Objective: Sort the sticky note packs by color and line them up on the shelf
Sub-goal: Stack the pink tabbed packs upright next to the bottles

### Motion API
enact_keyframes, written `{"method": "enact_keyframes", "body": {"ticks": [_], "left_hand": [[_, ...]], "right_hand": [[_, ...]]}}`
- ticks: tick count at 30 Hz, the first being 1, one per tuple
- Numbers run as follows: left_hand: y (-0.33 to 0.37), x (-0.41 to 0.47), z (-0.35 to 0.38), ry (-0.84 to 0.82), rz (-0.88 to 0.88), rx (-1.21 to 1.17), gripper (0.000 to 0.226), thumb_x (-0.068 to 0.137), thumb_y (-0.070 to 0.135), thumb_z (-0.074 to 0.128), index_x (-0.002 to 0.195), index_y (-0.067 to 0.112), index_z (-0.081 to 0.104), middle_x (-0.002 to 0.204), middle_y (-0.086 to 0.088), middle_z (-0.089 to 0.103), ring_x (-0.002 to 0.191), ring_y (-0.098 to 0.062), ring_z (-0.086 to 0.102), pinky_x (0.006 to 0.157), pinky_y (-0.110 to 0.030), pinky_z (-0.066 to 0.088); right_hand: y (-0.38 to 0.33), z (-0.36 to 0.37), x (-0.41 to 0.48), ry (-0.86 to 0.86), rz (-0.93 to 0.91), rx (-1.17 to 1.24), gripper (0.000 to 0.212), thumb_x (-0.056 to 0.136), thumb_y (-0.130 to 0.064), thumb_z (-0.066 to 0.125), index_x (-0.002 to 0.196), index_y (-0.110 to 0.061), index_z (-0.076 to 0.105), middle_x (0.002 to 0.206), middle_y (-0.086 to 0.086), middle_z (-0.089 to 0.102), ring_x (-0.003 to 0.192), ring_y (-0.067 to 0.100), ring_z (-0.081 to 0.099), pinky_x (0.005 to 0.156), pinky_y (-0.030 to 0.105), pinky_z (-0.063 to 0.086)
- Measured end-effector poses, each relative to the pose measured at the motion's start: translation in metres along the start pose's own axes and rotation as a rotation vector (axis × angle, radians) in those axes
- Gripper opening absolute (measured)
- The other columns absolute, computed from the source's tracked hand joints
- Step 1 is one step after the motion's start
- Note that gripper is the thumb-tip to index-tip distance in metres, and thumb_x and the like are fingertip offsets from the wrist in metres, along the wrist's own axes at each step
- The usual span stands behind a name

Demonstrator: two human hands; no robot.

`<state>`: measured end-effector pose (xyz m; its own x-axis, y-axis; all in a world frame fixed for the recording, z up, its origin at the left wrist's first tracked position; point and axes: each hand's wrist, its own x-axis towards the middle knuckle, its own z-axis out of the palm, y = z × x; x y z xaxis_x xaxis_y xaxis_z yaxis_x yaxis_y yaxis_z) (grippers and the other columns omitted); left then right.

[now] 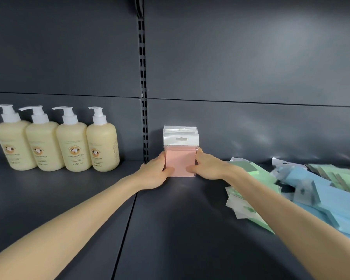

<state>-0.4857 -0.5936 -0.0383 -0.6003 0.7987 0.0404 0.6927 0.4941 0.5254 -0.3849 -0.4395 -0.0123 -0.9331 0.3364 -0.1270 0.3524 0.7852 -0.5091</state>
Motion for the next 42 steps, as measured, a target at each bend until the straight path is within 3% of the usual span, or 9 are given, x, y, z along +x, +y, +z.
{"method": "enact_keyframes", "body": {"ticks": [8,13,16,23,29,33,38,42], "left_hand": [[-0.005,0.0,-0.006,-0.015,-0.031,-0.062,0.054,0.096,0.037,0.043,0.145,0.038,0.021,0.144,0.011,0.043,0.132,-0.019,0.04,0.111,-0.044,0.031],[-0.002,0.0,-0.009,0.038,-0.052,-0.089,0.052,0.092,0.034,0.052,0.141,0.022,0.037,0.139,0.001,0.047,0.125,-0.018,0.045,0.103,-0.032,0.037],[-0.002,0.002,-0.011,0.072,-0.062,-0.087,0.051,0.088,0.033,0.058,0.134,0.015,0.044,0.132,-0.003,0.052,0.118,-0.019,0.049,0.1,-0.035,0.042],[0.0,-0.003,-0.019,0.204,-0.02,-0.013,0.055,0.089,0.034,0.057,0.137,0.013,0.04,0.136,-0.004,0.046,0.123,-0.02,0.045,0.095,-0.031,0.039],[0.006,-0.009,-0.022,0.318,-0.011,0.011,0.06,0.09,0.034,0.057,0.14,0.011,0.033,0.142,-0.007,0.042,0.127,-0.023,0.043,0.101,-0.038,0.039],[0.014,-0.014,-0.027,0.415,0.005,0.056,0.061,0.09,0.034,0.057,0.141,0.012,0.032,0.14,-0.008,0.042,0.125,-0.025,0.044,0.096,-0.037,0.039],[0.013,-0.018,-0.021,0.358,-0.035,-0.026,0.055,0.09,0.033,0.058,0.136,0.011,0.039,0.132,-0.008,0.052,0.117,-0.024,0.052,0.095,-0.036,0.043],[0.008,-0.019,-0.012,0.285,-0.056,-0.098,0.036,0.093,0.029,0.054,0.124,0.01,0.053,0.108,-0.005,0.065,0.098,-0.021,0.058,0.083,-0.03,0.045]], "right_hand": [[0.001,-0.001,-0.002,0.039,0.015,0.023,0.051,0.091,-0.036,0.051,0.13,-0.007,0.034,0.125,0.005,0.053,0.11,0.023,0.051,0.092,0.033,0.042],[0.001,-0.002,-0.005,0.064,0.019,0.025,0.05,0.089,-0.038,0.055,0.124,-0.007,0.036,0.118,0.005,0.056,0.105,0.022,0.053,0.086,0.033,0.043],[0.0,-0.003,-0.006,0.088,0.019,0.03,0.048,0.088,-0.036,0.057,0.12,-0.007,0.036,0.114,0.007,0.057,0.101,0.023,0.054,0.082,0.032,0.043],[-0.004,-0.009,-0.016,0.227,-0.024,0.129,0.053,0.086,-0.029,0.063,0.125,-0.007,0.036,0.118,0.011,0.057,0.105,0.027,0.056,0.092,0.039,0.046],[-0.002,-0.012,-0.023,0.314,-0.058,0.058,0.067,0.087,-0.031,0.063,0.14,-0.007,0.028,0.138,0.01,0.044,0.116,0.027,0.048,0.088,0.03,0.04],[0.0,-0.015,-0.023,0.348,-0.06,0.048,0.071,0.086,-0.032,0.064,0.143,-0.01,0.027,0.143,0.011,0.04,0.123,0.028,0.046,0.097,0.034,0.04],[-0.002,-0.013,-0.027,0.34,-0.053,0.084,0.063,0.087,-0.033,0.063,0.138,-0.01,0.033,0.13,0.007,0.052,0.11,0.025,0.052,0.086,0.028,0.04],[-0.006,-0.003,-0.022,0.31,-0.055,0.082,0.04,0.089,-0.032,0.059,0.117,-0.005,0.049,0.106,0.01,0.065,0.093,0.025,0.058,0.076,0.032,0.044]]}}
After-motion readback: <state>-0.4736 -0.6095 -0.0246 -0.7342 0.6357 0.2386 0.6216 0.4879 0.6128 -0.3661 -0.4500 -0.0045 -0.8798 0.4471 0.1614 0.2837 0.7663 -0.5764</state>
